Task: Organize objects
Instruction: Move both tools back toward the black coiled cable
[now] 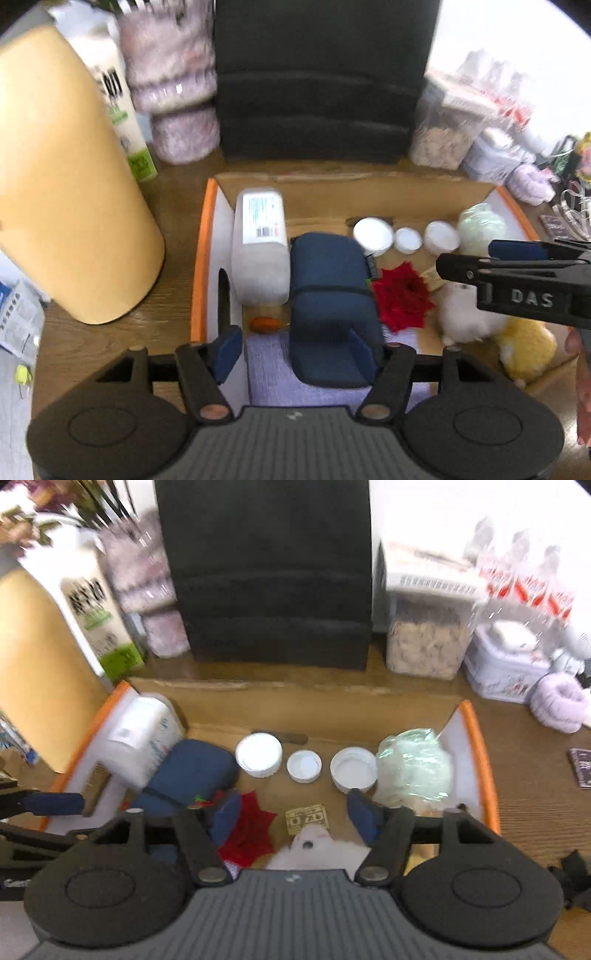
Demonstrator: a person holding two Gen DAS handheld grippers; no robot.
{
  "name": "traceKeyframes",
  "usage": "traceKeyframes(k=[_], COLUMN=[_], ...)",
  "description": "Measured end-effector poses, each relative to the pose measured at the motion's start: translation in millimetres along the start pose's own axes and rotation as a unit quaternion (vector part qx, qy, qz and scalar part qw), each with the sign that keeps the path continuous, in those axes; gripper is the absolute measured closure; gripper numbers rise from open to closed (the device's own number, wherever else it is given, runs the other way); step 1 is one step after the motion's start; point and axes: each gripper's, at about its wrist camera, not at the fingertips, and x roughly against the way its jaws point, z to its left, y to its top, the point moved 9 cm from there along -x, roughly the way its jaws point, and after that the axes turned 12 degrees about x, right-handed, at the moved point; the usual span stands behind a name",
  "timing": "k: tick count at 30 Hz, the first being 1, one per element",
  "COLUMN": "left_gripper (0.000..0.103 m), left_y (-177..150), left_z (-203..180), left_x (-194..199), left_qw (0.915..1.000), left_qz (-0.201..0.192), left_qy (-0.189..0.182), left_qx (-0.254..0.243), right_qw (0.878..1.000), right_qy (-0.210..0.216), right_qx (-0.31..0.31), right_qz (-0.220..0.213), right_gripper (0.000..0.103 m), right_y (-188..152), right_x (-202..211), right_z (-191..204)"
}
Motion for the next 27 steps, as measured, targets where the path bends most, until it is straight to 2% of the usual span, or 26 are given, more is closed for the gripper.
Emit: traceKeyframes(k=[2,3,4,6,10,13,16,20,23,27], left_gripper=[0.036,0.031,0.025,0.021,0.015,0.008,0.008,0.007,0.004,0.004], left_y=[-7.6,-13.2,-19.0,-34.6,-74.2,-109.3,-148.5,-209.3,-252.6,-284.5], left_z=[-1.4,-3.4,-4.9,-9.8,-15.1,-22.6,-21.6,-16.0,-21.4,-28.0], left_x=[26.7,42.6,57.8,91.3,146.0,172.9,188.8,198.9,200.3,188.0], left_qw=[0.9995,0.9986,0.9973,0.9928,0.9832,0.9776,0.9769,0.9797,0.9803,0.9848], left_qz=[-0.032,-0.052,-0.07,-0.114,-0.179,-0.203,-0.208,-0.185,-0.167,-0.138], left_qy=[-0.005,-0.011,-0.016,-0.018,-0.029,-0.05,-0.046,-0.077,-0.104,-0.091], left_qx=[0.0,-0.005,-0.012,-0.03,-0.022,-0.025,-0.021,0.006,-0.017,-0.053], right_qw=[1.0,0.999,0.998,0.996,0.989,0.985,0.986,0.99,0.993,0.995], right_qy=[-0.006,-0.006,-0.006,-0.004,-0.006,-0.015,-0.024,-0.017,-0.017,0.006], right_qx=[0.009,0.014,0.018,0.028,0.038,0.045,0.051,0.024,0.013,0.019], right_qz=[-0.03,-0.045,-0.061,-0.087,-0.144,-0.168,-0.16,-0.139,-0.119,-0.101], right_gripper=[0.024,0.018,0.012,0.006,0.0,0.0,0.0,0.0,0.0,0.0], right_y=[-2.8,-6.8,-11.5,-24.6,-59.2,-91.1,-131.7,-192.6,-233.3,-261.4], right_x=[29.0,45.2,61.1,92.0,154.2,191.0,210.6,226.8,234.8,236.3], right_z=[2.8,5.6,8.6,15.5,29.5,38.8,46.9,56.9,67.7,80.7])
